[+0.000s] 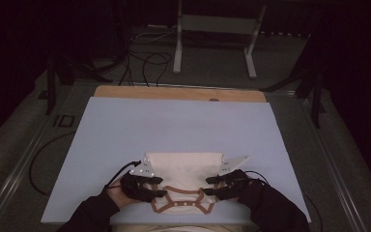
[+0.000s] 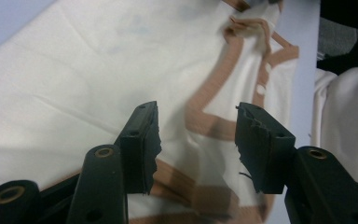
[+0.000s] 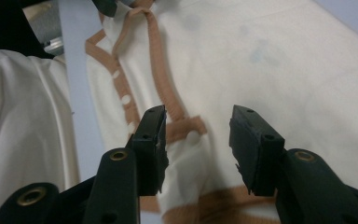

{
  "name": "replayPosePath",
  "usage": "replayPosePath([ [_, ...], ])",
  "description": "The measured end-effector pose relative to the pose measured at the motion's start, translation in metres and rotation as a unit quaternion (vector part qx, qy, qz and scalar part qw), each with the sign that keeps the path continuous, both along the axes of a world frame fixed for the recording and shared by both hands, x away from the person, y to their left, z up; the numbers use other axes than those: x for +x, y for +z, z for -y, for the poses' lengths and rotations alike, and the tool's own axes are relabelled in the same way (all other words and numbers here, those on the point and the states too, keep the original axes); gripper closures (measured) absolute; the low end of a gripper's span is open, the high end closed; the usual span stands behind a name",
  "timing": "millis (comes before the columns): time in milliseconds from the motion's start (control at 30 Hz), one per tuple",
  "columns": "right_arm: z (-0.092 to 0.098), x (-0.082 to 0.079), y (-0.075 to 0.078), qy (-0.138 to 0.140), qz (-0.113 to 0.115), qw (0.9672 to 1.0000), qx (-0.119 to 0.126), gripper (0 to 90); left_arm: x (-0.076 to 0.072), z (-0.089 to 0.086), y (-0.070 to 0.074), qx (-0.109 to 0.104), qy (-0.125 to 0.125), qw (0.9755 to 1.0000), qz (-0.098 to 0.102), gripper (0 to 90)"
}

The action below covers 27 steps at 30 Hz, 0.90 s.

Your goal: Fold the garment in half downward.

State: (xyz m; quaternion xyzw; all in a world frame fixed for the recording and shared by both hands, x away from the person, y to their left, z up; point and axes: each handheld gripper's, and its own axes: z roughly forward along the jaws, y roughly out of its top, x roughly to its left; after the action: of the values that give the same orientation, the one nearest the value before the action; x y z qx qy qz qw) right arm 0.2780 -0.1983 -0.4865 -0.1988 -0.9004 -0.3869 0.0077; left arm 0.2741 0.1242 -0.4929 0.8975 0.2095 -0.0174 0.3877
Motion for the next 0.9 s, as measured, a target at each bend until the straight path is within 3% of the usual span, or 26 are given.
replayPosePath([
  [333, -0.014, 0.013, -0.024, 0.019, -0.062, 0.9975, -0.029, 64.8, 0.010, 0.010, -0.015, 0.022, -0.002, 0.9989, -0.040, 69.4],
  [467, -0.014, 0.012, -0.023, 0.034, -0.076, 0.9960, -0.032, 68.2, 0.009, 0.010, -0.017, 0.026, -0.012, 0.9986, -0.045, 75.7],
  [533, -0.015, 0.010, -0.024, 0.047, -0.058, 0.9963, -0.043, 75.4, 0.009, 0.011, -0.019, 0.027, -0.014, 0.9984, -0.048, 79.4],
  [600, -0.016, 0.008, -0.022, 0.046, -0.063, 0.9958, -0.047, 79.7, 0.010, 0.011, -0.019, 0.024, -0.016, 0.9983, -0.052, 82.7],
  [833, -0.016, 0.007, -0.016, 0.042, -0.031, 0.9977, -0.044, 82.8, 0.009, 0.008, -0.014, 0.014, -0.020, 0.9987, -0.044, 87.9],
  [867, -0.015, 0.006, -0.013, 0.031, -0.040, 0.9977, -0.044, 82.8, 0.009, 0.007, -0.012, 0.012, -0.021, 0.9988, -0.043, 87.9],
  [900, -0.013, 0.007, -0.012, 0.041, -0.028, 0.9980, -0.038, 82.8, 0.009, 0.006, -0.010, 0.007, -0.022, 0.9988, -0.043, 88.2],
])
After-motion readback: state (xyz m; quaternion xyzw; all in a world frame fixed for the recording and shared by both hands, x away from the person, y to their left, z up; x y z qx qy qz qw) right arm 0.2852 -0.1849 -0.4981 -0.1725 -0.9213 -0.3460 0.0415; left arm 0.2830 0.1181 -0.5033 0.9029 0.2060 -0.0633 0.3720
